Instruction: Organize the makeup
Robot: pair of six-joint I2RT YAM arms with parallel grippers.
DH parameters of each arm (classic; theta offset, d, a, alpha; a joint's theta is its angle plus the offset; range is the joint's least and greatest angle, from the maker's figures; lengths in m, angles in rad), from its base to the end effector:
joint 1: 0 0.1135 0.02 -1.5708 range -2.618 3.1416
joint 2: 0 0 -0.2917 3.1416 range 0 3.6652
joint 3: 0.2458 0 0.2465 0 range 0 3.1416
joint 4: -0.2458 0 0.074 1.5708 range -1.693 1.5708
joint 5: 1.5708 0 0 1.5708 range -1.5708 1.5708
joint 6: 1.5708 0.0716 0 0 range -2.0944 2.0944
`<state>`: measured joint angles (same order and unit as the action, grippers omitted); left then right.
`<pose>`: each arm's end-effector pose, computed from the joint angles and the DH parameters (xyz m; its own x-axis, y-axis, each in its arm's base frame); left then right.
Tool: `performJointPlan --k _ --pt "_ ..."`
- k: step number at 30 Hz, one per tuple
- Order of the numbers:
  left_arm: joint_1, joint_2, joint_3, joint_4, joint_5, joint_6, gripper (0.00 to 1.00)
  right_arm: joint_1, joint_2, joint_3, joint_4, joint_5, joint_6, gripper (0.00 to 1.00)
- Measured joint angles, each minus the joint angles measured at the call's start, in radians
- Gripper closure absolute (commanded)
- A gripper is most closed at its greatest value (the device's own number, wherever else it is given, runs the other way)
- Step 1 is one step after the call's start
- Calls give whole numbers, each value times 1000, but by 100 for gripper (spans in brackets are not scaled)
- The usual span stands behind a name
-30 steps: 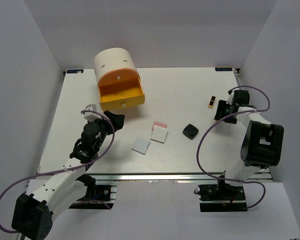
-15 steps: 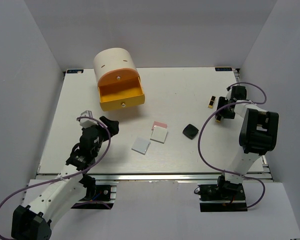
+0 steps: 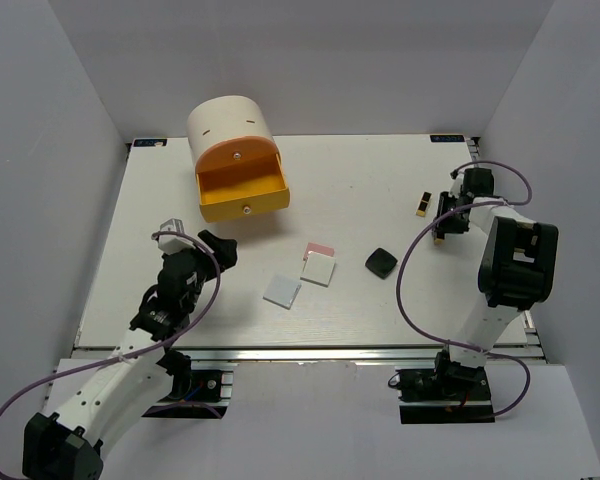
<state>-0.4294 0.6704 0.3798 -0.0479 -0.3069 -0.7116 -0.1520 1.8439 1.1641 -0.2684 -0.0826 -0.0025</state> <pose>0.1653 -0.0519 0.2365 -0.3186 -0.5388 -0.7799 -0.0928 0.8365 -0.5400 0.4033 -0.0558 0.1727 -0.8033 0.1205 -0.5833 0.1013 0.9927 0.0656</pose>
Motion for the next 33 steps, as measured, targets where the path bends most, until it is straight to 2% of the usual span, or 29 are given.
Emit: performJointPlan --k 2,6,11,15,19,22,27,33 --pt "0 -18 2 -6 0 0 3 14 -15 35 -31 -42 -19 96" --pt "0 -55 19 -37 0 -5 2 89 -75 144 -71 -203 -92 100" --pt "0 -93 49 -99 -4 -21 2 304 -153 329 -89 -438 -272 100" --pt "0 -134 56 -165 -19 -51 2 521 -164 449 -82 -531 -423 100" --pt "0 -193 56 -226 -29 -82 2 684 -87 600 -88 -541 -531 100" --pt "0 -249 55 -267 -46 -102 2 750 15 729 -88 -516 -583 97" --pt "0 -323 53 -314 -71 -128 2 800 195 890 -91 -460 -651 96" --pt "0 -336 51 -344 -79 -144 2 834 306 930 -95 -395 -690 86"
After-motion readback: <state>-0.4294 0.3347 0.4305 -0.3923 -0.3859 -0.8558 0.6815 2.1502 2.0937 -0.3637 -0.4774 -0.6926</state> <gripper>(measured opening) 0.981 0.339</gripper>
